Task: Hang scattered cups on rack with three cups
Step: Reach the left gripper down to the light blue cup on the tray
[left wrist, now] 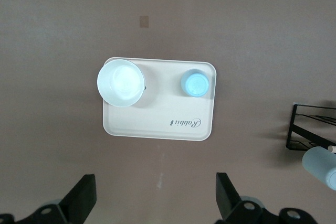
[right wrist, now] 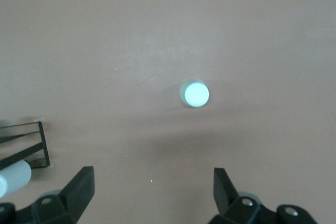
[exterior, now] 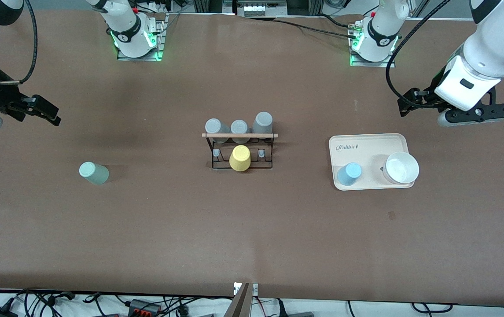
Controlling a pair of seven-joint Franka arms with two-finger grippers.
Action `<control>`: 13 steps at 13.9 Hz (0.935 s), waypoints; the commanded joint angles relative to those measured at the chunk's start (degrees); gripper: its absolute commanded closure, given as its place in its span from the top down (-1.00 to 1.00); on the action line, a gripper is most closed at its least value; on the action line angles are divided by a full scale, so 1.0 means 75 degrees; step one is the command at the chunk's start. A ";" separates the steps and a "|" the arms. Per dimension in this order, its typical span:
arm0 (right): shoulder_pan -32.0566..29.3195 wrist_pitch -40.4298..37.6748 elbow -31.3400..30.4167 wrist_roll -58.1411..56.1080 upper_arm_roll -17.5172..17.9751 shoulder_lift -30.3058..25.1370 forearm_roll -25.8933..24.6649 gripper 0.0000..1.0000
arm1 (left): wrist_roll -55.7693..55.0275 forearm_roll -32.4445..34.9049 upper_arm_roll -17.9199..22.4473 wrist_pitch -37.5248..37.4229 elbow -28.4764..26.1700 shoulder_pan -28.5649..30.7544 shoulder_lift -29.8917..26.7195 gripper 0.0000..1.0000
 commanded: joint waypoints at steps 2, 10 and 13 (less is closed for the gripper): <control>0.0012 -0.0476 0.0234 0.0040 0.0004 0.0020 0.0019 1.00 | 0.0163 -0.0221 0.0075 -0.0020 -0.0055 0.0004 -0.0127 1.00; 0.0000 -0.0441 0.0234 0.0027 0.0004 0.0020 0.0019 1.00 | 0.0621 -0.0139 -0.0007 0.0097 0.0461 -0.0171 0.0902 1.00; 0.0000 -0.0429 0.0223 0.0039 0.0004 0.0009 0.0007 1.00 | 0.0667 -0.0150 -0.0007 0.1078 0.0461 -0.0394 0.2013 1.00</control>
